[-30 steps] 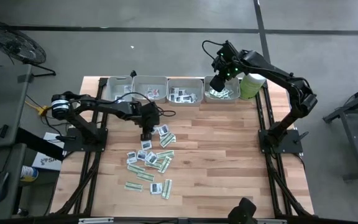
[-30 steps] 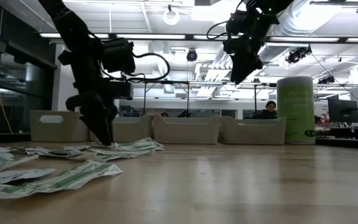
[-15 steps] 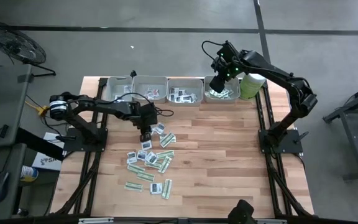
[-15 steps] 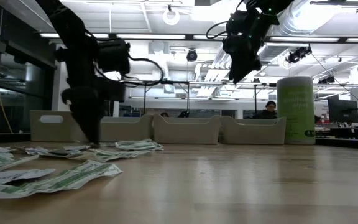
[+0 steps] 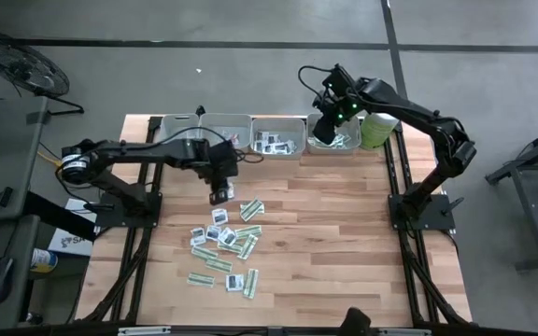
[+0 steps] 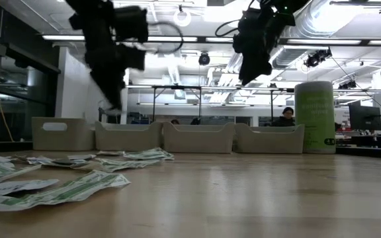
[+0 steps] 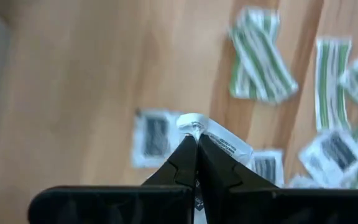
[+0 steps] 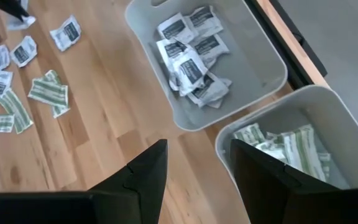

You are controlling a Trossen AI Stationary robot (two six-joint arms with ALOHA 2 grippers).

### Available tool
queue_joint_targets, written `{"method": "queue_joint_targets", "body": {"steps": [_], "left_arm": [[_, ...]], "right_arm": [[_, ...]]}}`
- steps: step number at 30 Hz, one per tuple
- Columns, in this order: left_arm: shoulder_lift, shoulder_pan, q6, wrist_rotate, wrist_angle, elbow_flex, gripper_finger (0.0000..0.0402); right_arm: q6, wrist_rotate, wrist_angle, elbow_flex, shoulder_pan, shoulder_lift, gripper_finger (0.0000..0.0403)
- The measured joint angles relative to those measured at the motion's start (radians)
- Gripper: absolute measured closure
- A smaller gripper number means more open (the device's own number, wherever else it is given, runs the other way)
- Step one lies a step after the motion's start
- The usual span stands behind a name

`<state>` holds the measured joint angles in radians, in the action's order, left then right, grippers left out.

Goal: Pick & Place First Aid Supplies
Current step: Put the gray towelette pack into the middle right gray bin

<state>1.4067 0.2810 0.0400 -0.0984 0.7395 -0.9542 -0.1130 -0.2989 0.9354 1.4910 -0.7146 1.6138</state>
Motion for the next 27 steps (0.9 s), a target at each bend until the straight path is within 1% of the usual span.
{"method": "queue_joint_targets", "body": {"steps": [5, 8, 13, 19, 23, 27], "left_arm": [[-0.002, 0.0, 0.005, 0.111, -0.062, -0.102, 0.04], [-0.002, 0.0, 0.015, 0.184, -0.158, -0.133, 0.04], [0.012, 0.001, 0.016, 0.278, -0.39, -0.138, 0.04], [0.089, 0.001, 0.006, 0.362, -0.575, -0.138, 0.0401], [0.152, 0.005, -0.072, 0.42, -0.651, -0.138, 0.0401], [0.201, 0.034, -0.224, 0.44, -0.689, -0.138, 0.0401]], "right_arm": [[0.0, 0.004, -0.011, 0.0, 0.022, 0.0, 0.0233], [0.001, 0.005, -0.017, 0.0, 0.025, 0.0, 0.0233], [0.003, 0.008, -0.018, 0.0, 0.024, 0.0, 0.0233], [0.001, 0.008, -0.021, 0.0, 0.024, 0.0, 0.0233], [0.001, 0.012, -0.027, 0.0, 0.024, 0.0, 0.0233], [0.0, 0.043, -0.03, 0.0, 0.024, 0.0, 0.0233]]}}
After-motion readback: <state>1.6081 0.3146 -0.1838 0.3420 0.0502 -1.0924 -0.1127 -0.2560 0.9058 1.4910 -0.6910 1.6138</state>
